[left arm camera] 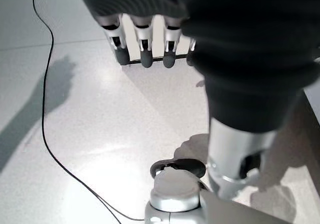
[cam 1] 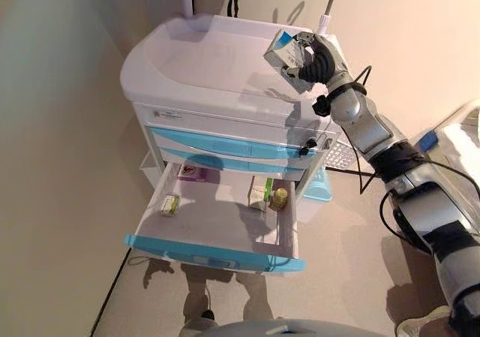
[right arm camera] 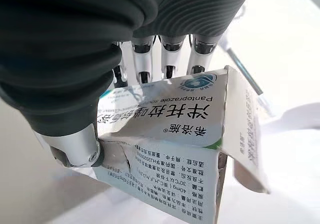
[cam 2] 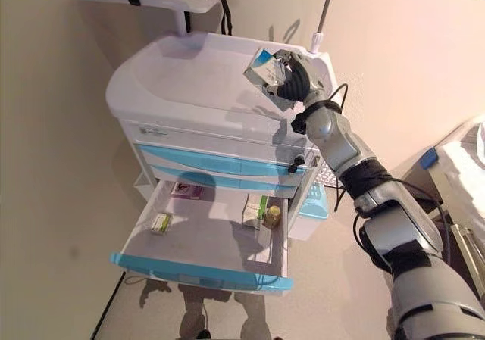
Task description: Open the drawer and pick up the medicine
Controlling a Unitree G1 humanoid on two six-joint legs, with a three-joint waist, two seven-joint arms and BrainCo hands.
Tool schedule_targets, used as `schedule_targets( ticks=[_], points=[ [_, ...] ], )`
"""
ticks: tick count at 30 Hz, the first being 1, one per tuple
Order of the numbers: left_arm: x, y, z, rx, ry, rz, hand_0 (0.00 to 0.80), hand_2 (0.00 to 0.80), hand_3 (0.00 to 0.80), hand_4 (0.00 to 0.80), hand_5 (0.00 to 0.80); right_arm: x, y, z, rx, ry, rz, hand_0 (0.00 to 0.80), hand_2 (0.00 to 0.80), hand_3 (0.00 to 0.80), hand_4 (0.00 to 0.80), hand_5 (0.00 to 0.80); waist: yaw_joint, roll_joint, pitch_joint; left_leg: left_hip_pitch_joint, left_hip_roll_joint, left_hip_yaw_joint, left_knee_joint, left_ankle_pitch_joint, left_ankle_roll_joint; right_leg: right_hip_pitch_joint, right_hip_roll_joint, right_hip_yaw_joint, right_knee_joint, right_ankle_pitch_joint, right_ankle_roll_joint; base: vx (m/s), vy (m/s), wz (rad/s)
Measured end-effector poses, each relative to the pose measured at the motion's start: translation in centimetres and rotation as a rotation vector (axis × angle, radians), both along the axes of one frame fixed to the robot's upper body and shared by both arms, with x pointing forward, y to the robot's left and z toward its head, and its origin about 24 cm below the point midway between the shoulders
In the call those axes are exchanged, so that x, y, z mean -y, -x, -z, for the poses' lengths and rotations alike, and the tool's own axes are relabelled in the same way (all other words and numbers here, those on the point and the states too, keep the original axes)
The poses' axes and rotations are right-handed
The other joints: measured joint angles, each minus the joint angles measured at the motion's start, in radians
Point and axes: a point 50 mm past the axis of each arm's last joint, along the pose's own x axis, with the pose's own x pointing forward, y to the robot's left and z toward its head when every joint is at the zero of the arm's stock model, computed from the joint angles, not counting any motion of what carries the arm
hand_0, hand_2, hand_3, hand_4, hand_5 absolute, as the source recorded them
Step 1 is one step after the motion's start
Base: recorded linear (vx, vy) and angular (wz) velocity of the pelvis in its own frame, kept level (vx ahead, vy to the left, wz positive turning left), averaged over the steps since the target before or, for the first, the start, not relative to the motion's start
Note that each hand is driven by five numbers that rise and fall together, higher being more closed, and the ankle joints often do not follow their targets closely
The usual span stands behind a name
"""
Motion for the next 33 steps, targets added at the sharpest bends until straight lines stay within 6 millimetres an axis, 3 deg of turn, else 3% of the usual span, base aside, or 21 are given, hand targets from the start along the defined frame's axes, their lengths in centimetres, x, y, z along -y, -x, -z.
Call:
schedule_targets(
  ticks=[9,20,24,25,26,27,28,29,33],
  points=[
    [-0.6,-0.8,-0.3,0.021,-0.025,0.006,0.000,0.000,0.000,0.000,0.000,-0.1,-1.9,-0.7,-0.046,0.151,0.126,0.800,0.800,0.800,0.800,0.800,0.018,-0.028,0.002,-0.046,0.003,-0.022,0.025,-0.004,-0.008,-0.024,0.004,-0.020,0.000,-0.003,-0.004,0.010,-0.006,0.06],
    [-1.3,-1.3,-0.6,0.009,-0.060,0.038,0.000,0.000,0.000,0.000,0.000,0.2,-2.5,0.5,-0.092,0.295,0.208,0.800,0.800,0.800,0.800,0.800,0.051,-0.067,0.000,-0.091,0.004,-0.051,0.040,-0.006,-0.013,-0.046,0.007,-0.044,0.001,-0.007,-0.008,0.014,-0.005,0.07],
    [-1.3,-1.7,-0.6,0.018,-0.061,0.040,0.000,0.000,0.000,0.000,0.000,0.3,-2.6,0.5,-0.093,0.314,0.219,0.765,0.765,0.765,0.765,0.765,0.069,-0.075,-0.001,-0.098,0.003,-0.052,0.042,-0.007,-0.013,-0.052,0.006,-0.045,0.001,-0.007,-0.008,0.000,0.000,0.00],
    [-1.4,-1.7,-0.6,0.018,-0.062,0.040,0.000,0.000,0.000,0.000,0.000,0.2,-2.6,0.5,-0.092,0.315,0.217,0.709,0.709,0.709,0.709,0.709,0.071,-0.076,-0.001,-0.098,0.003,-0.053,0.042,-0.007,-0.013,-0.052,0.006,-0.046,0.001,-0.007,-0.008,0.000,0.000,0.00],
    [-1.4,-1.6,-0.6,0.015,-0.063,0.039,0.000,0.000,0.000,0.000,0.000,-0.2,-2.6,0.5,-0.091,0.316,0.209,0.562,0.562,0.562,0.562,0.562,0.070,-0.076,-0.001,-0.099,0.003,-0.054,0.042,-0.007,-0.013,-0.051,0.006,-0.047,0.001,-0.008,-0.007,0.000,0.000,0.00],
    [-1.4,-1.6,-0.6,0.015,-0.064,0.039,0.000,0.000,0.000,0.000,0.000,-0.3,-2.6,0.6,-0.093,0.316,0.207,0.292,0.292,0.292,0.292,0.292,0.070,-0.076,-0.001,-0.100,0.003,-0.054,0.043,-0.007,-0.013,-0.051,0.006,-0.050,0.001,-0.009,-0.005,0.020,0.020,0.03],
    [-1.4,-1.7,-0.6,0.016,-0.064,0.040,0.000,0.000,0.000,0.000,0.000,-0.4,-2.6,0.6,-0.094,0.318,0.206,0.085,0.085,0.085,0.085,0.085,0.069,-0.076,-0.001,-0.101,0.002,-0.056,0.043,-0.007,-0.013,-0.051,0.006,-0.052,0.001,-0.009,-0.005,0.016,0.018,0.03],
    [-1.4,-1.7,-0.6,0.016,-0.064,0.039,0.000,0.000,0.000,0.000,0.000,-0.4,-2.6,0.7,-0.094,0.318,0.206,0.000,0.000,0.000,0.000,0.000,0.070,-0.076,-0.001,-0.102,0.002,-0.057,0.044,-0.007,-0.013,-0.051,0.006,-0.053,0.001,-0.010,-0.005,0.019,0.017,0.05],
    [-1.4,-1.7,-0.6,0.017,-0.066,0.040,0.000,0.000,0.000,0.000,0.000,-0.4,-2.6,0.7,-0.092,0.326,0.208,0.000,0.000,0.000,0.000,0.000,0.069,-0.076,-0.001,-0.111,0.001,-0.067,0.049,-0.007,-0.014,-0.052,0.005,-0.062,0.001,-0.010,-0.005,0.012,0.013,0.07]
  ],
)
